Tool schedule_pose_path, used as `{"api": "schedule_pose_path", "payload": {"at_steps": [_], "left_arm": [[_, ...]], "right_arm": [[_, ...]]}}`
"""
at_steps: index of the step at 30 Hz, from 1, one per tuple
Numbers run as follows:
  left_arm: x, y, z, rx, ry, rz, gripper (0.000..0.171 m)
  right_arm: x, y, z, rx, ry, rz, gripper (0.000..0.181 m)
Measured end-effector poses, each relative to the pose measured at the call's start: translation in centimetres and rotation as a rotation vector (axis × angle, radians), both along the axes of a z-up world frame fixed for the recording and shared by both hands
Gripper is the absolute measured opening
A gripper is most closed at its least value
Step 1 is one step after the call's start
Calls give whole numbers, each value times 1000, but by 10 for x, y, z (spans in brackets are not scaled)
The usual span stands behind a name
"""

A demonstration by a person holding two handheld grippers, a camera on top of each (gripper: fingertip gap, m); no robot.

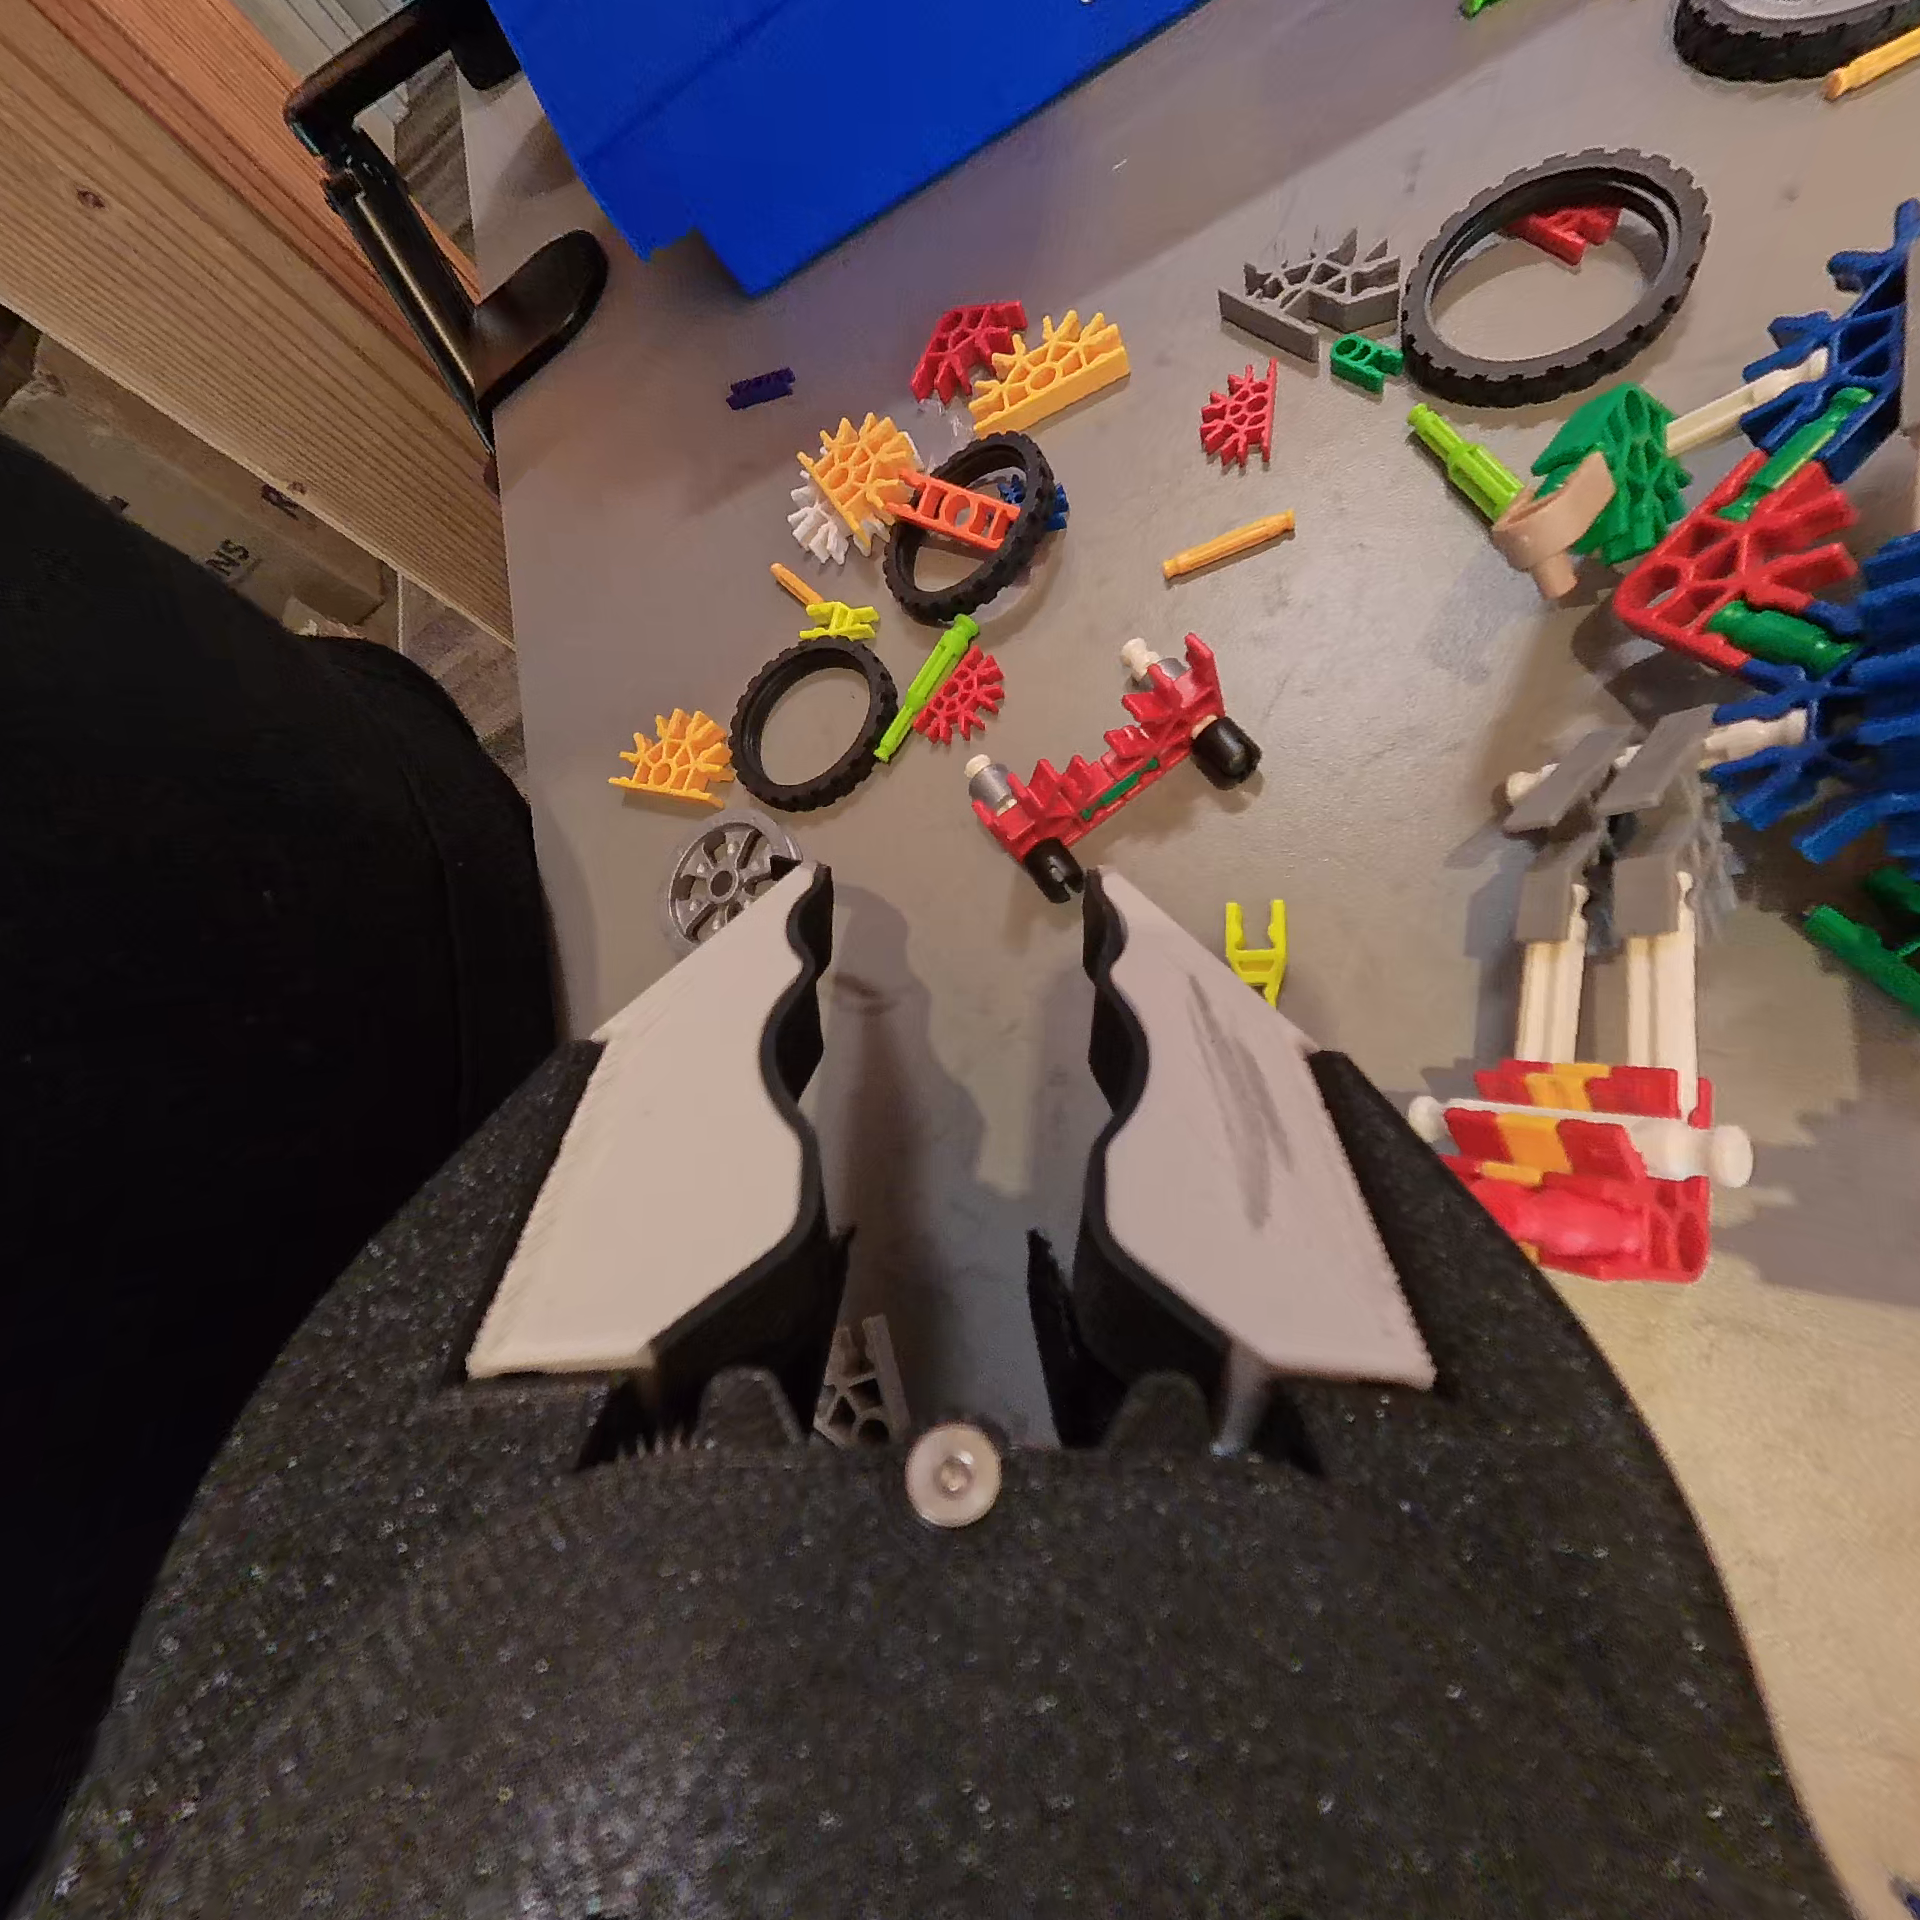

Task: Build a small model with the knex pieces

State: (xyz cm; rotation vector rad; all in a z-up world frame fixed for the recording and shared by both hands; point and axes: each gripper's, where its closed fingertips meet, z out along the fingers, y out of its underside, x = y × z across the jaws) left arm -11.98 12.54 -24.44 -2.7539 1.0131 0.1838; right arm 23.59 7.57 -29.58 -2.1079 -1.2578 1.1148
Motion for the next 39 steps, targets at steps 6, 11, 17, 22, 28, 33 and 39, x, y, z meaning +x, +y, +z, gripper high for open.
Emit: {"api": "schedule_pose_path", "payload": {"at_steps": [6, 11, 17, 22, 28, 33, 39], "left_arm": [[-7, 10, -9, -42, 79, -110, 36], [-4, 17, -18, -86, 98, -168, 30], [-2, 32, -29, -161, 241, -301, 21], [-7, 19, -52, -322, 270, -283, 19], [47, -7, -52, -447, -40, -296, 14], [18, 43, -27, -265, 48, -226, 16], [2, 59, -37, -262, 252, -313, 16]], "right_arm": [[0, 0, 0, -4, 2, -1, 48], [0, 1, 0, -7, 4, -2, 48], [0, 1, 0, -13, 7, -1, 48], [1, 1, 1, -8, 12, -5, 48], [1, 2, 2, -4, 18, -9, 48], [1, 1, 4, -2, 27, -9, 48], [1, 2, 6, 3, 38, -12, 48]]}}
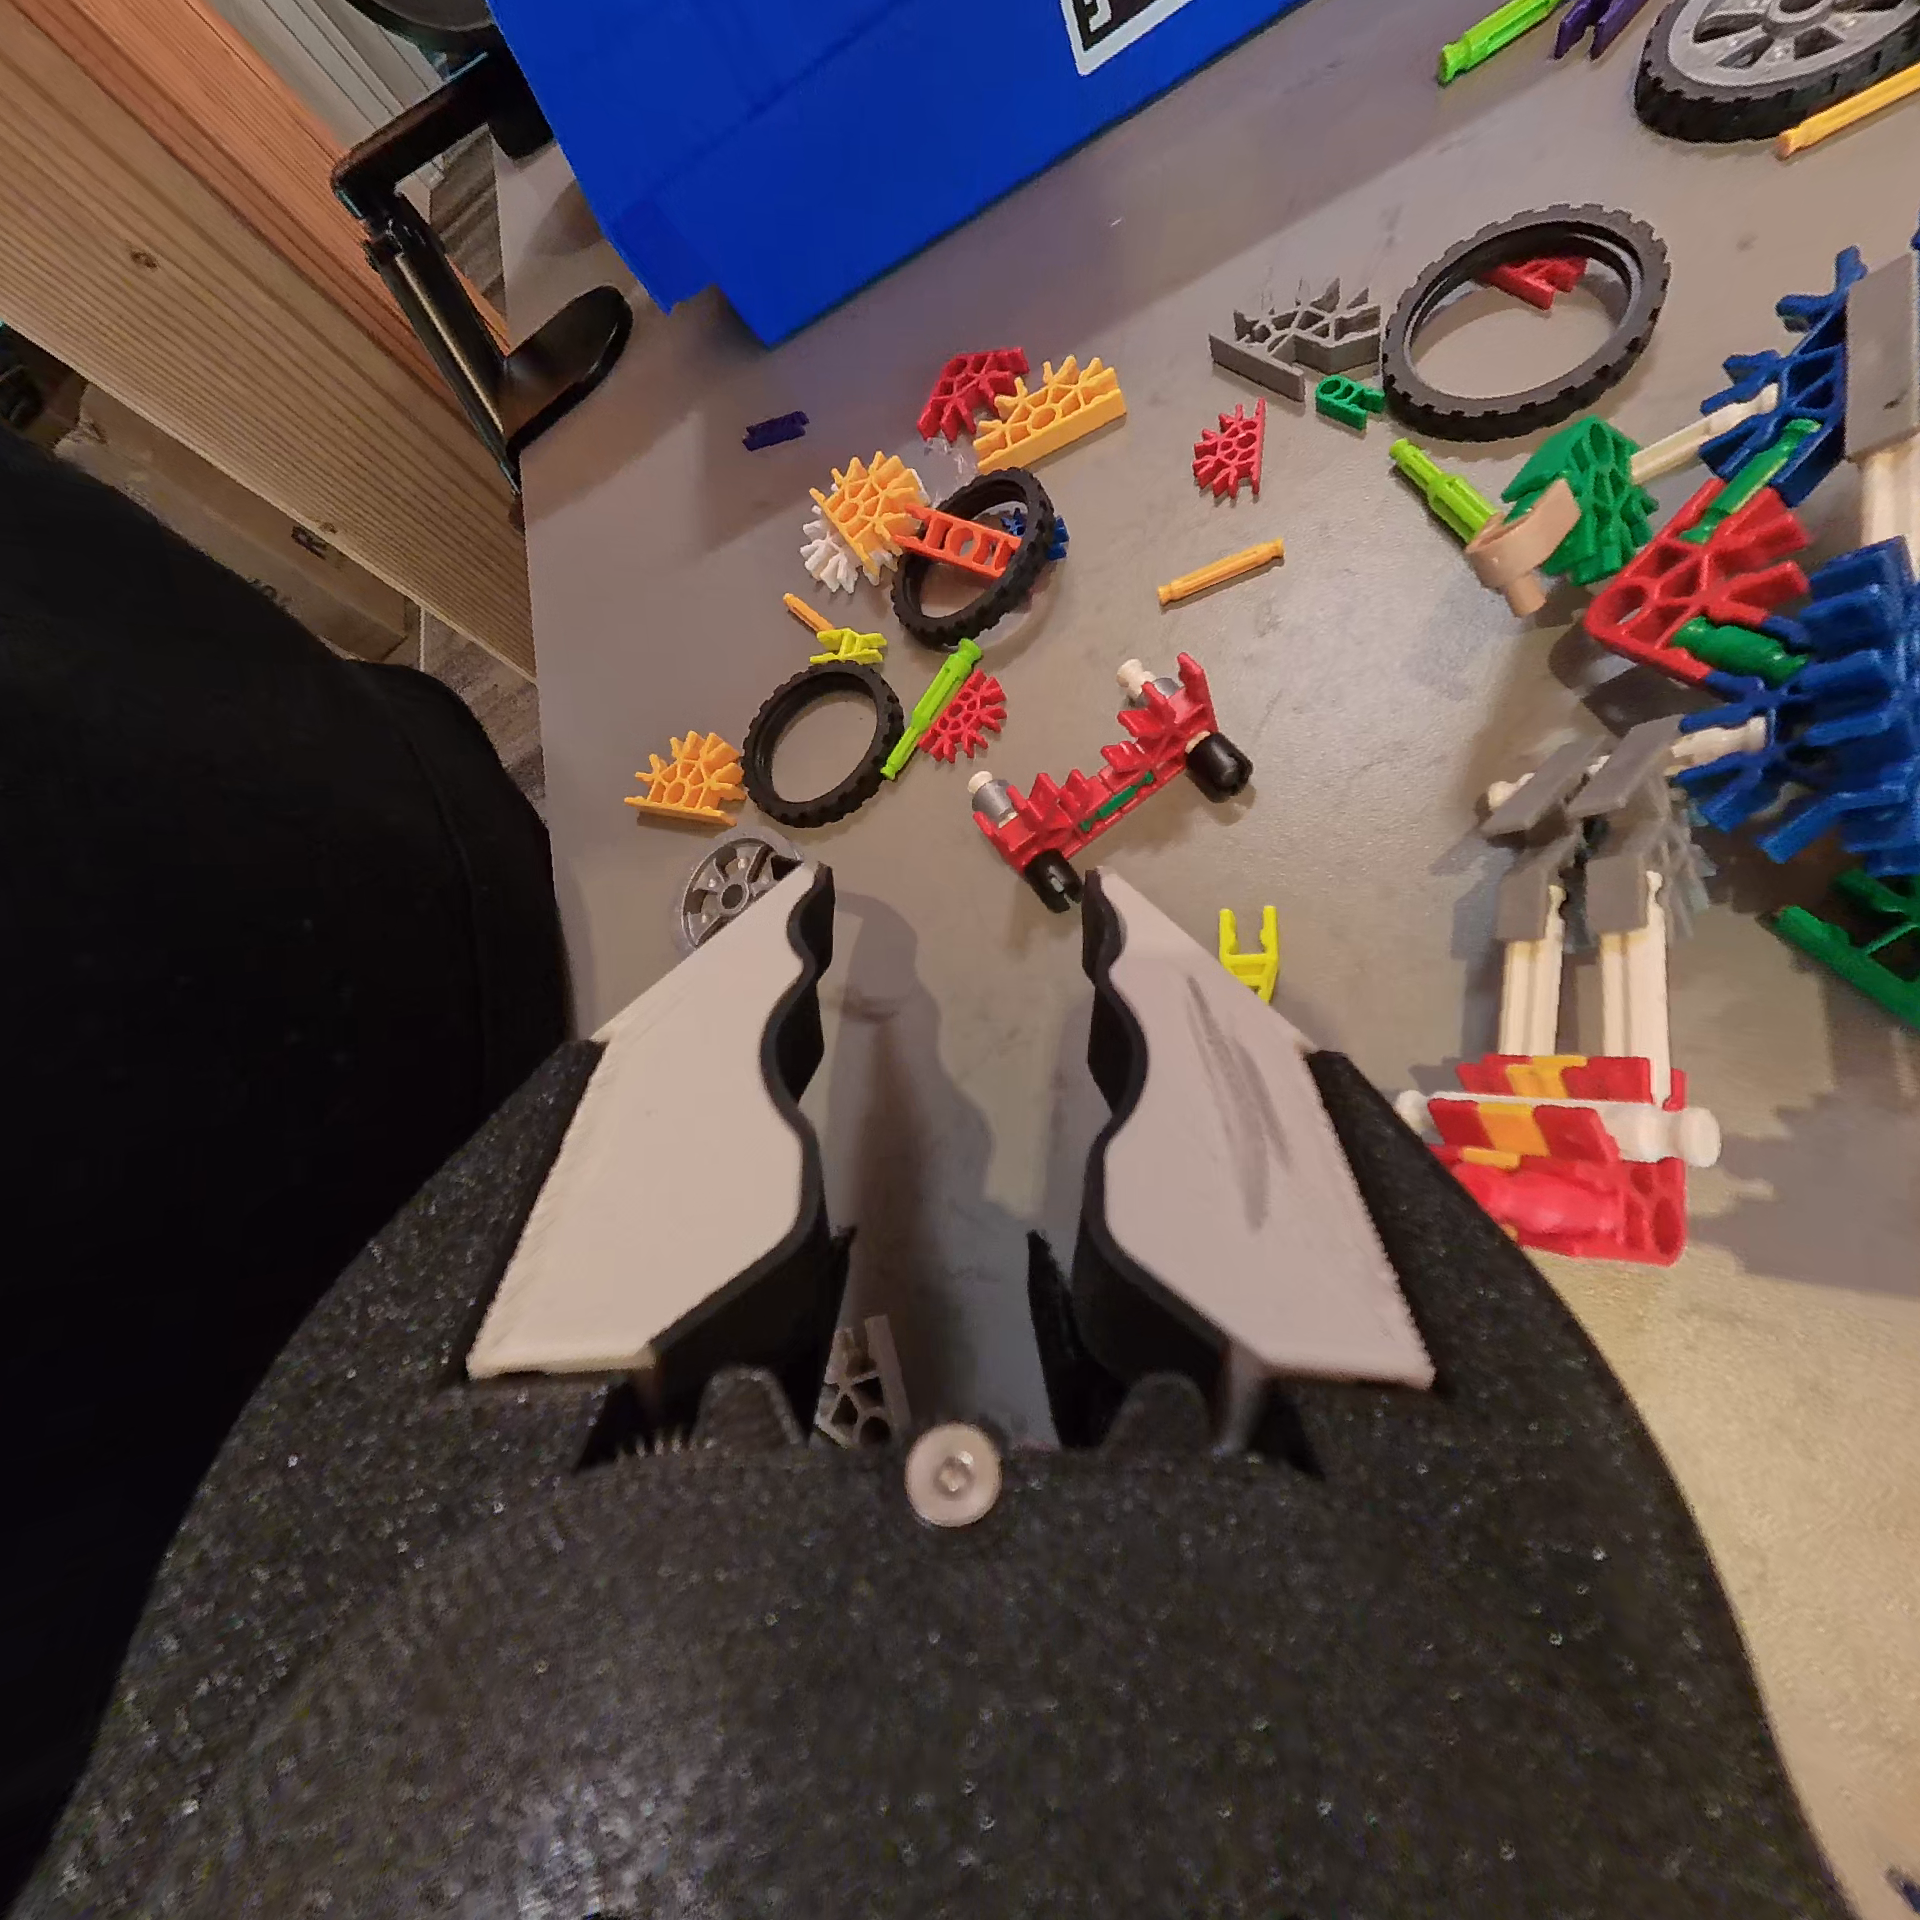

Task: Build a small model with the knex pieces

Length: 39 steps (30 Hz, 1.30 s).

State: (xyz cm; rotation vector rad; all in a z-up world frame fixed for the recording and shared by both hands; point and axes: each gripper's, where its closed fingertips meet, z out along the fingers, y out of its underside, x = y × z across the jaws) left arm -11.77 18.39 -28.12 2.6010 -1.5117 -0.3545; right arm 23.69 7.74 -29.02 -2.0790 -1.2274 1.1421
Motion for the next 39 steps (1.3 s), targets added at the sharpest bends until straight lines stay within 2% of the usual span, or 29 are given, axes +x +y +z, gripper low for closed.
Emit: {"api": "schedule_pose_path", "payload": {"at_steps": [4, 8, 13, 18, 22, 28, 34, 39], "left_arm": [[-8, 2, -14, -36, 103, -55, 12], [-17, -3, -22, -102, 146, -34, 7], [-15, -4, -23, -123, 123, -21, 0], [-15, -6, -23, -102, 94, -6, 0], [0, -3, -20, -56, 7, -1, 5], [4, 9, -20, -8, 40, -79, 14], [1, 7, -31, -55, 41, -68, 9], [1, 6, -31, -63, 43, -67, 8]], "right_arm": [[0, 0, 2, 6, 9, -3, 48], [1, 1, 3, 13, 18, -8, 48], [1, 1, 5, 17, 27, -12, 48], [1, 1, 6, 21, 35, -13, 48], [1, 1, 6, 24, 38, -14, 48], [1, 1, 6, 26, 39, -13, 48], [1, 1, 7, 32, 40, -19, 48], [2, 2, 7, 37, 41, -23, 48]]}}
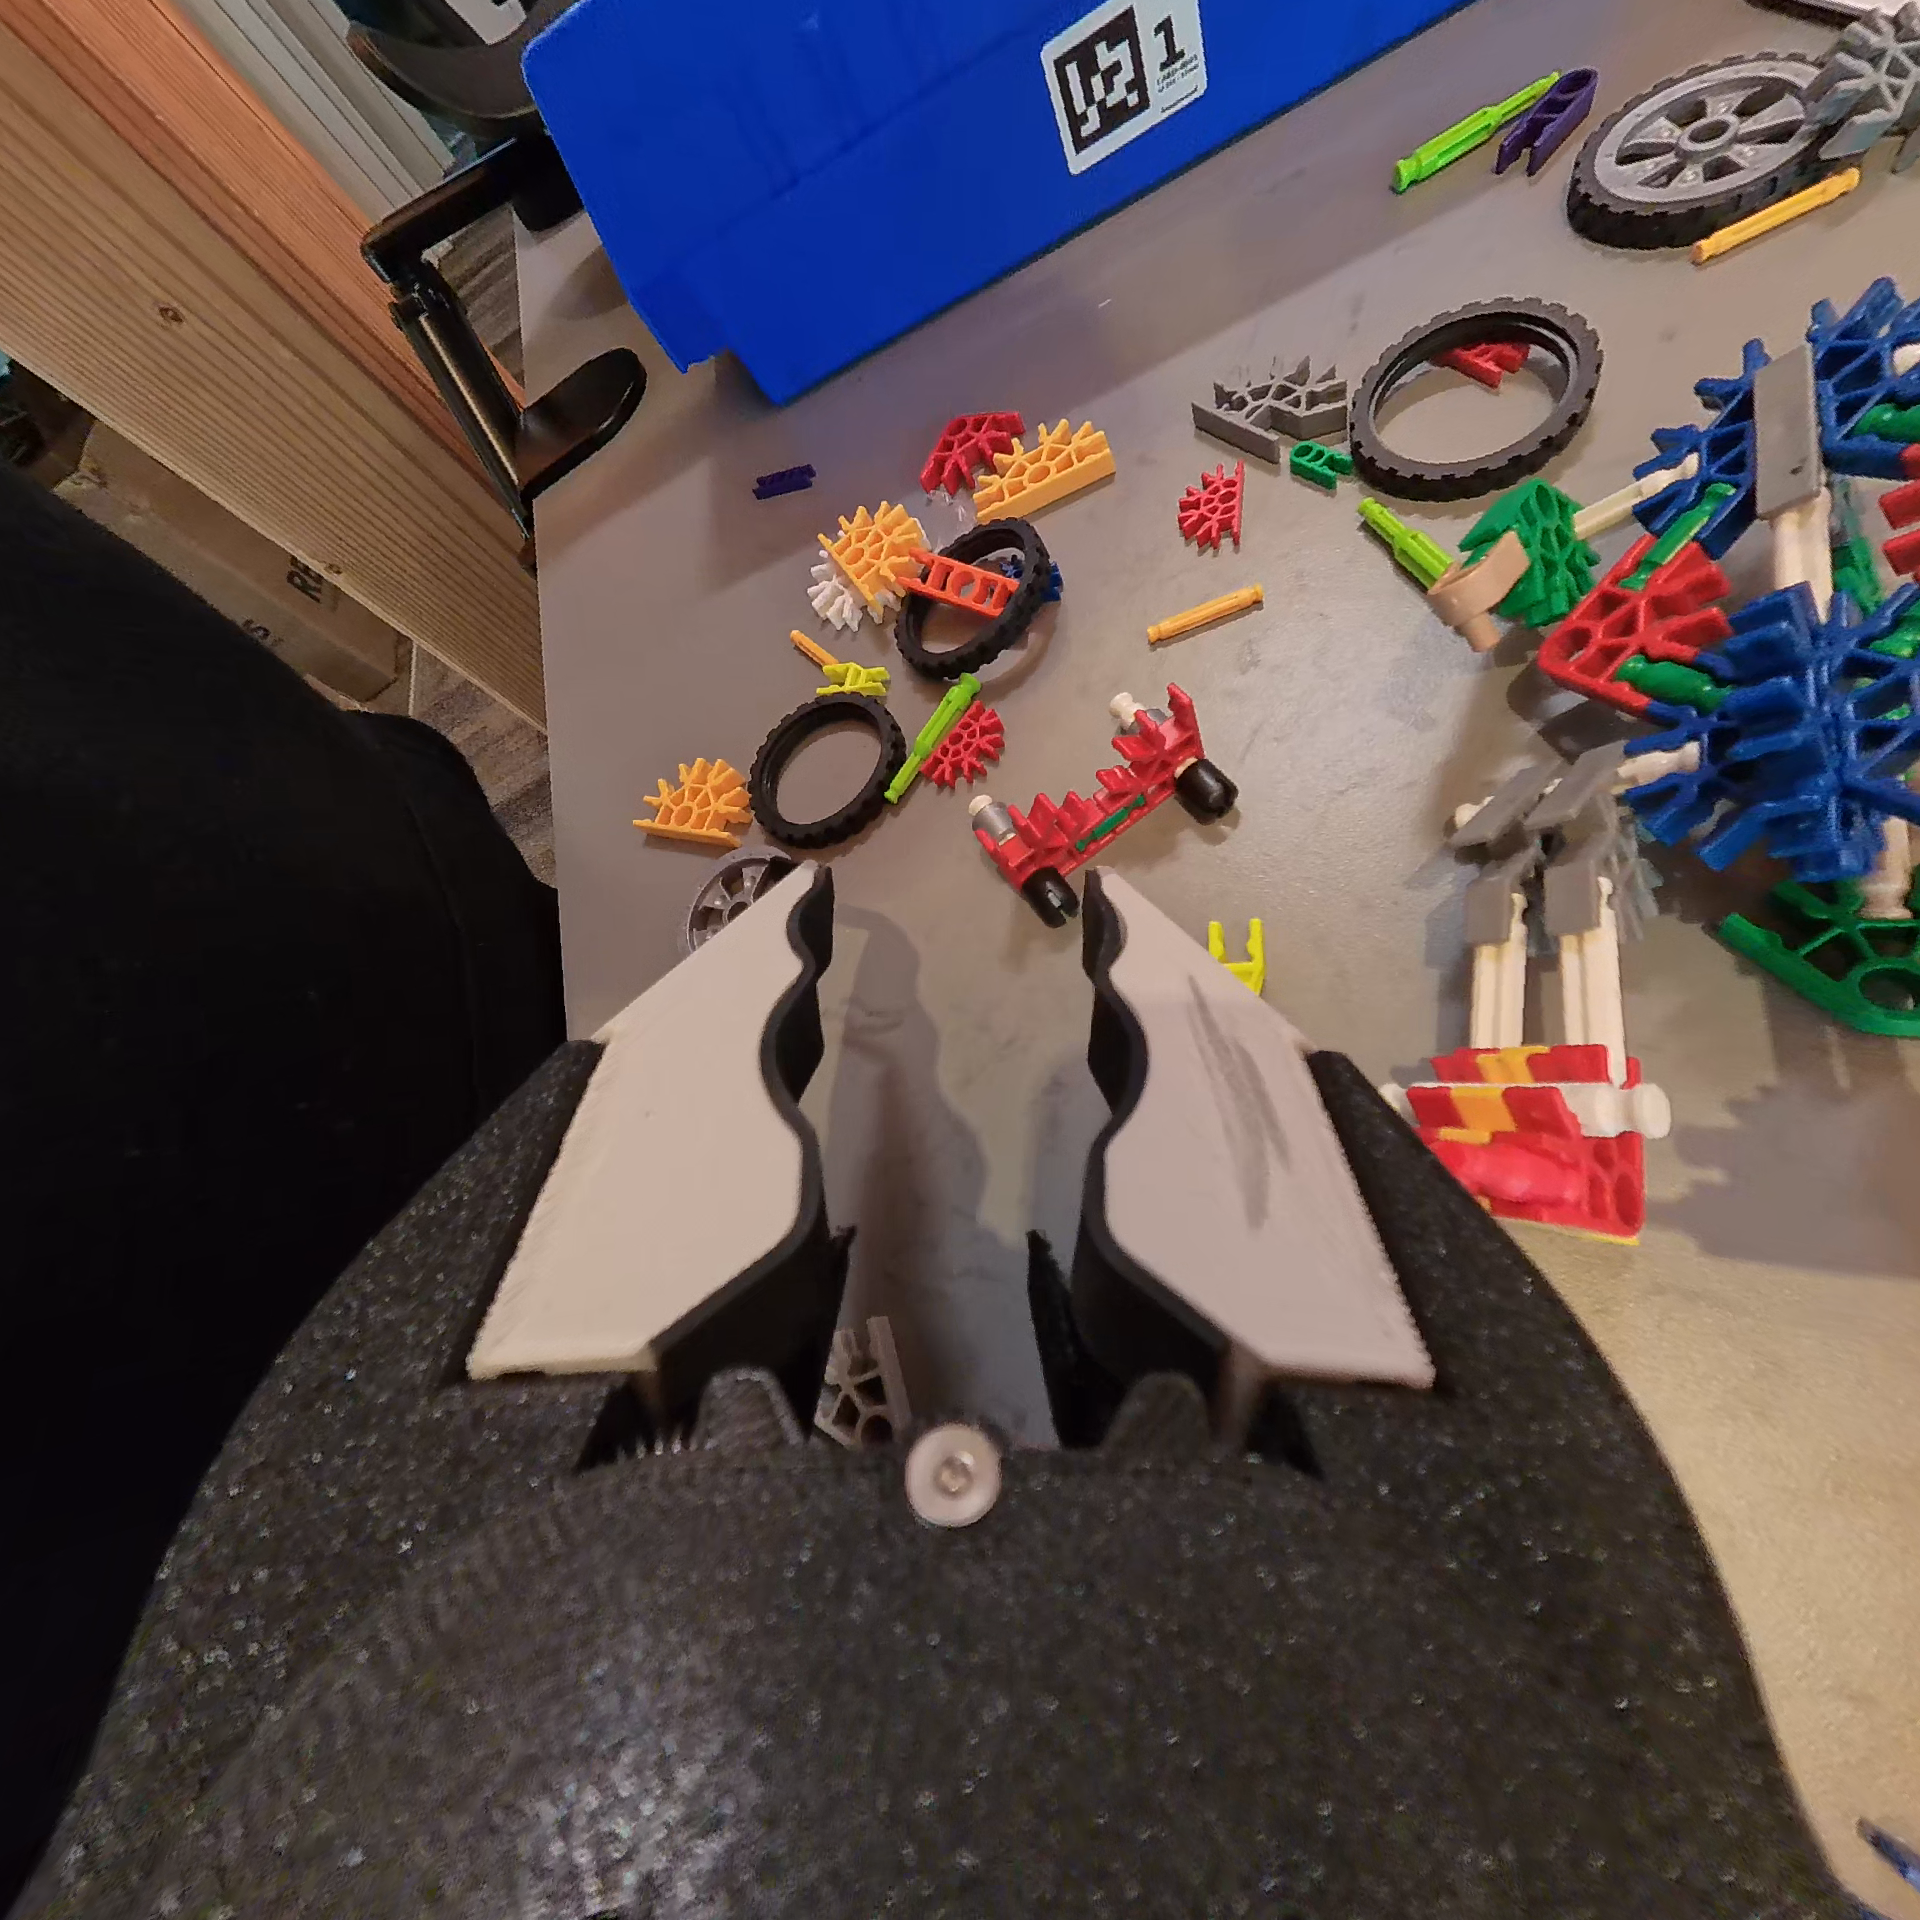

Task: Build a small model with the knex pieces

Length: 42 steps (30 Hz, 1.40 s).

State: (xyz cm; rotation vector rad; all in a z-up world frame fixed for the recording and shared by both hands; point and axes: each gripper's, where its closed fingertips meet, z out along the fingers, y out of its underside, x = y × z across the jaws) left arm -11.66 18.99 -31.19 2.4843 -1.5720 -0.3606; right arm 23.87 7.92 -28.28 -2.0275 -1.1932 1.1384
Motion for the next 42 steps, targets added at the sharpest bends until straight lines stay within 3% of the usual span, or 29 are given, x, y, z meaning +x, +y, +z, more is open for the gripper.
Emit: {"api": "schedule_pose_path", "payload": {"at_steps": [6, 12, 16, 20, 30, 35, 42], "left_arm": [[3, -1, 17, 67, -51, 40, 7], [34, -15, 66, 189, -176, 76, 7], [65, -36, 102, 256, -273, 67, 7], [94, -66, 120, 264, -363, 61, 7], [137, -123, 107, 200, -558, 138, 6], [195, -146, 104, 158, -723, 138, 6], [270, -169, 63, 90, -815, 151, 6]], "right_arm": [[0, 0, 0, -1, -2, 2, 48], [0, -1, -1, -5, -9, 10, 48], [-1, -2, -2, -7, -14, 17, 48], [-1, -2, -2, -5, -15, 20, 48], [-1, -3, -1, 2, -17, 27, 49], [-1, -3, -1, 4, -15, 28, 49], [-2, -5, 1, 43, -18, 34, 50]]}}
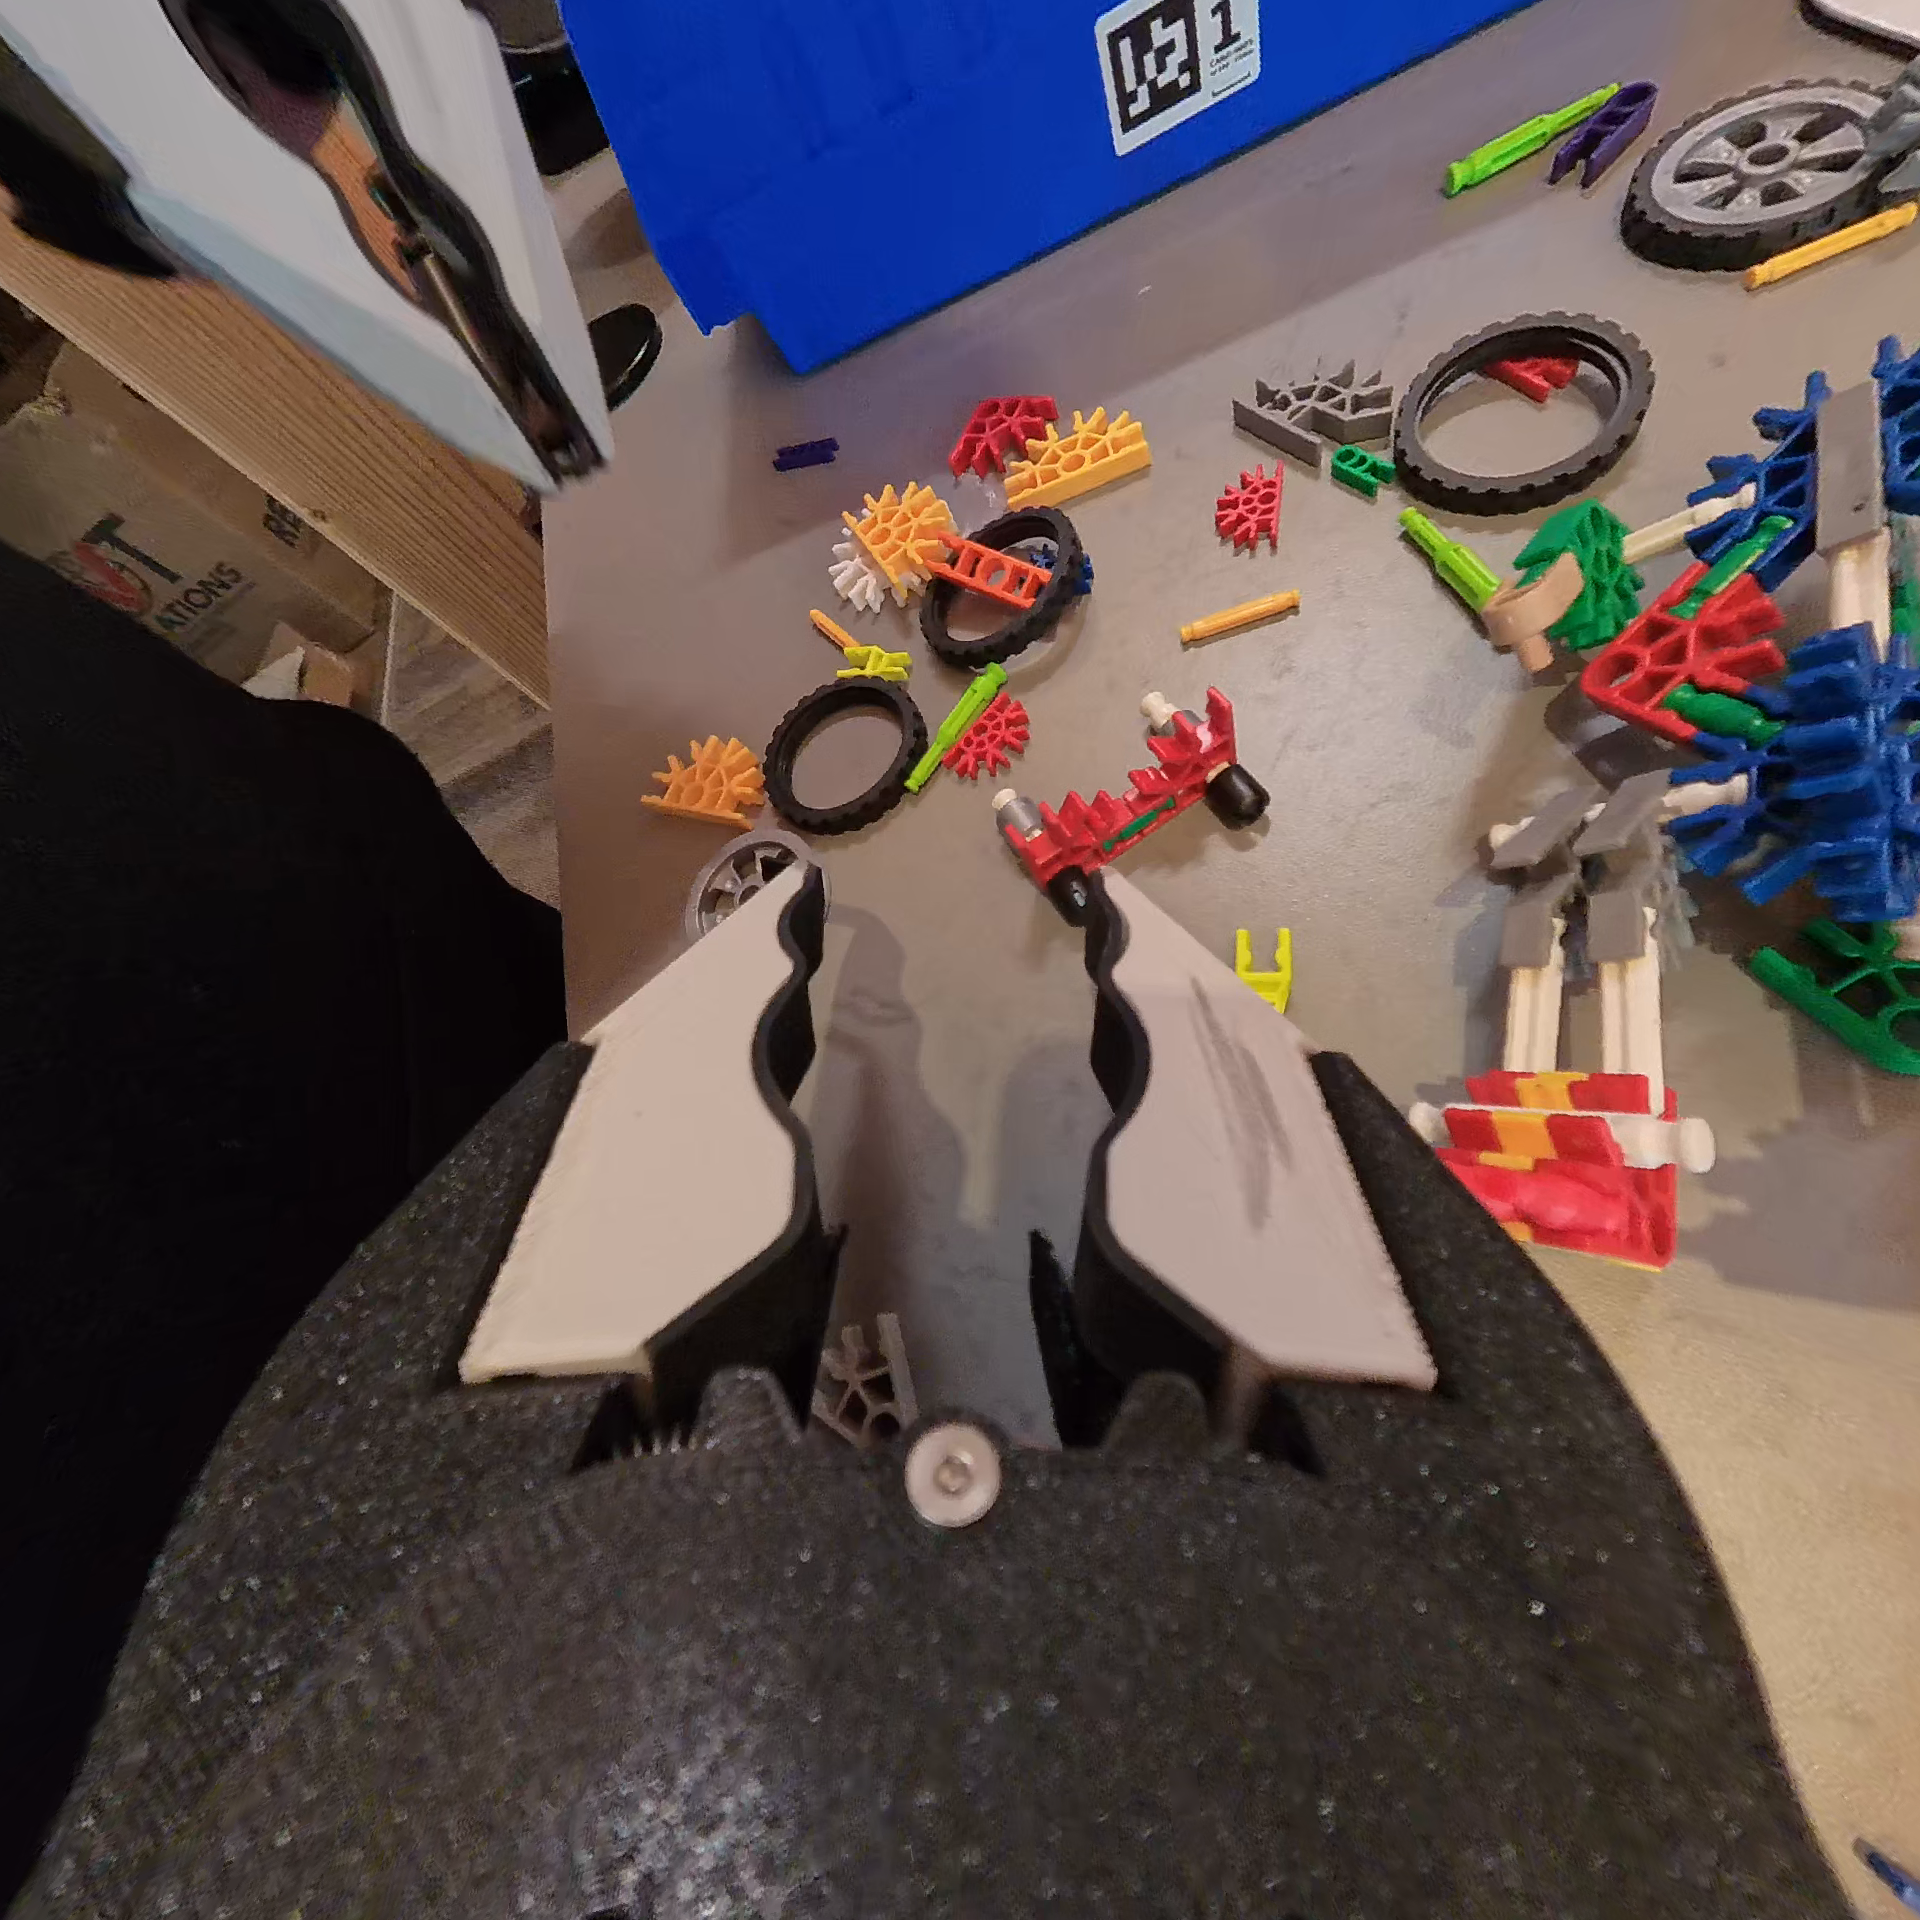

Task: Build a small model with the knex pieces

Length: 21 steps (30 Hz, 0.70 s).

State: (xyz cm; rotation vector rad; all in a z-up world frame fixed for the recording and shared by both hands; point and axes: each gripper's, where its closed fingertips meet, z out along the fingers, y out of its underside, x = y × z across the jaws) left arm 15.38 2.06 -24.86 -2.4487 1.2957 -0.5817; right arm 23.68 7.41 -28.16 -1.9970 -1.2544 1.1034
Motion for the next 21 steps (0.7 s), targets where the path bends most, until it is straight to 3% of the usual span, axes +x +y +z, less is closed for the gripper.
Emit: {"api": "schedule_pose_path", "payload": {"at_steps": [10, 21], "left_arm": [[46, 51, -38, 67, -5, 27, 7], [49, 82, -64, 76, 168, -33, 6]], "right_arm": [[-4, 5, 1, 43, -12, -41, 61], [-13, 16, -3, 75, -45, -74, 71]]}}
